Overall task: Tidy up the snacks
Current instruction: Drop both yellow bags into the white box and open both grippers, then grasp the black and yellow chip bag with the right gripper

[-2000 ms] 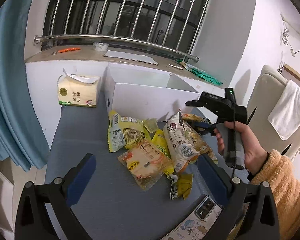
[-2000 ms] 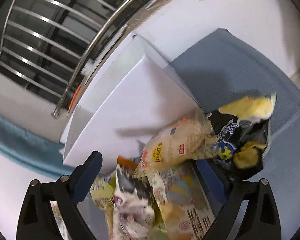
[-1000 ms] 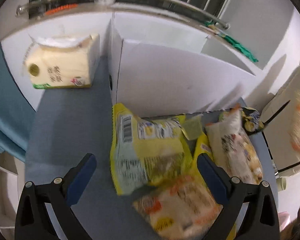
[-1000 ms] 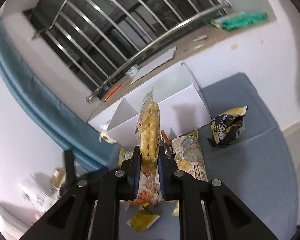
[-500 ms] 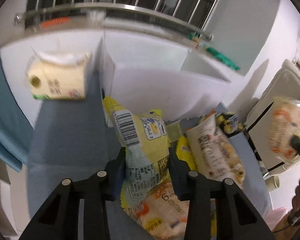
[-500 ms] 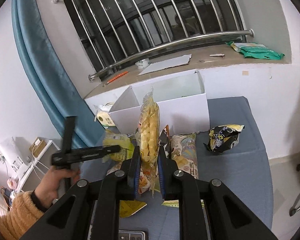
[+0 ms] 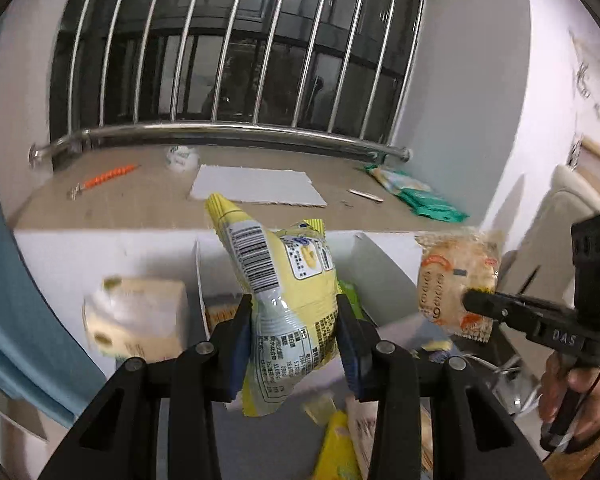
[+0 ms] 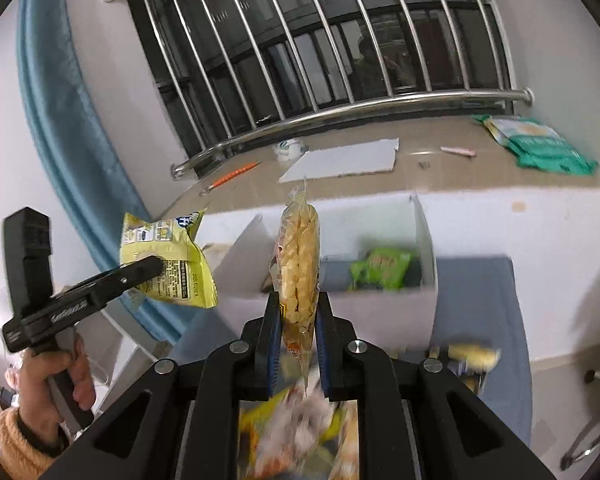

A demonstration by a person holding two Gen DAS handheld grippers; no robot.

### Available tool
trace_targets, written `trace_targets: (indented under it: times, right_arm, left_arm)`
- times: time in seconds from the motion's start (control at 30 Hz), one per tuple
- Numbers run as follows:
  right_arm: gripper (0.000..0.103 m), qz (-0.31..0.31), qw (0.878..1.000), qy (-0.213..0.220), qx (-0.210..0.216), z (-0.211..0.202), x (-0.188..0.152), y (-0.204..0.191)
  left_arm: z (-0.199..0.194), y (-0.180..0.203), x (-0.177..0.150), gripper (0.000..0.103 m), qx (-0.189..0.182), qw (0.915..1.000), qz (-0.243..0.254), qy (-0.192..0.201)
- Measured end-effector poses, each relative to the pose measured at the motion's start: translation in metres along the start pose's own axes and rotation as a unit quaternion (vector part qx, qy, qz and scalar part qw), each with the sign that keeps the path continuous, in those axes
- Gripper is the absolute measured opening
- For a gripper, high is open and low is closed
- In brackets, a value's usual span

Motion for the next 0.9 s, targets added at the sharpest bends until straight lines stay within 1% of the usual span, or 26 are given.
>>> trace_targets:
  times: [0.07, 0.1, 0.13, 0.17, 0.2, 0.23, 0.27, 0.3, 0.37, 0.4, 0.5, 0.63, 0.73, 0.9]
  right_arm:
    - [0.017, 0.007, 1.0, -0.013, -0.012, 0.018, 0.018, 0.008]
    - [0.017, 0.011, 1.0, -0.017, -0.016, 0.026, 0.026, 0.013]
    - [0.017, 0.01, 1.0, -0.024, -0.017, 0.034, 0.033, 0.017]
    - [0.018, 0.01, 0.999, -0.025, -0.023, 0.04, 0.039, 0.02]
    - [0.031, 0.008, 0.999, -0.025, -0.034, 0.045, 0.043, 0.024]
    - [0.08, 0.01, 0.998, -0.032, -0.049, 0.051, 0.046, 0.03]
    - [0.103, 0.016, 0.997, -0.037, -0.059, 0.054, 0.047, 0.034]
    - [0.103, 0.027, 0.997, -0.041, -0.067, 0.055, 0.046, 0.039]
    - [0.103, 0.038, 0.997, -0.034, -0.057, 0.052, 0.043, 0.041]
    - [0.103, 0.036, 0.998, -0.028, -0.052, 0.049, 0.042, 0.041]
    - [0.103, 0.028, 0.998, -0.019, -0.062, 0.042, 0.037, 0.042]
    - [0.103, 0.037, 0.998, -0.017, -0.047, 0.033, 0.034, 0.041]
    - [0.103, 0.027, 0.998, -0.015, -0.049, 0.021, 0.03, 0.037]
    - [0.103, 0.001, 0.999, -0.01, -0.043, -0.006, 0.01, 0.024]
  left_arm:
    - [0.023, 0.0, 0.015, 0.043, 0.013, 0.9998, 0.005, -0.017]
    - [0.026, 0.0, 0.015, 0.044, 0.017, 0.9996, 0.005, -0.022]
    - [0.037, 0.0, 0.018, 0.048, 0.026, 0.9991, 0.008, -0.033]
    - [0.049, -0.002, 0.019, 0.064, 0.042, 0.9978, 0.012, -0.05]
    - [0.053, -0.004, 0.018, 0.077, 0.065, 0.9962, 0.013, -0.056]
    - [0.057, -0.007, 0.018, 0.103, 0.091, 0.9939, 0.015, -0.06]
    - [0.059, -0.008, 0.017, 0.103, 0.102, 0.9928, 0.018, -0.061]
    - [0.06, -0.008, 0.015, 0.103, 0.1, 0.9929, 0.016, -0.061]
    - [0.054, -0.01, 0.011, 0.103, 0.09, 0.9941, 0.011, -0.06]
    - [0.052, -0.011, 0.009, 0.103, 0.089, 0.9943, 0.01, -0.058]
    - [0.043, -0.008, 0.005, 0.103, 0.085, 0.9947, 0.014, -0.056]
    - [0.028, -0.001, 0.001, 0.103, 0.079, 0.9953, 0.023, -0.051]
    - [0.014, 0.003, -0.003, 0.103, 0.072, 0.9961, 0.025, -0.044]
    - [-0.018, 0.018, -0.023, 0.103, 0.035, 0.9984, 0.03, -0.034]
Point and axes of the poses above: each gripper's, at about its wrist camera, not at the fingertips, and z roughly the way its jaws point, y to its right, x to its top, the point moved 4 cm from there along z, roughly the way its jaws point, and after that the axes turned 1 degree about -x, right-handed, at the moved point
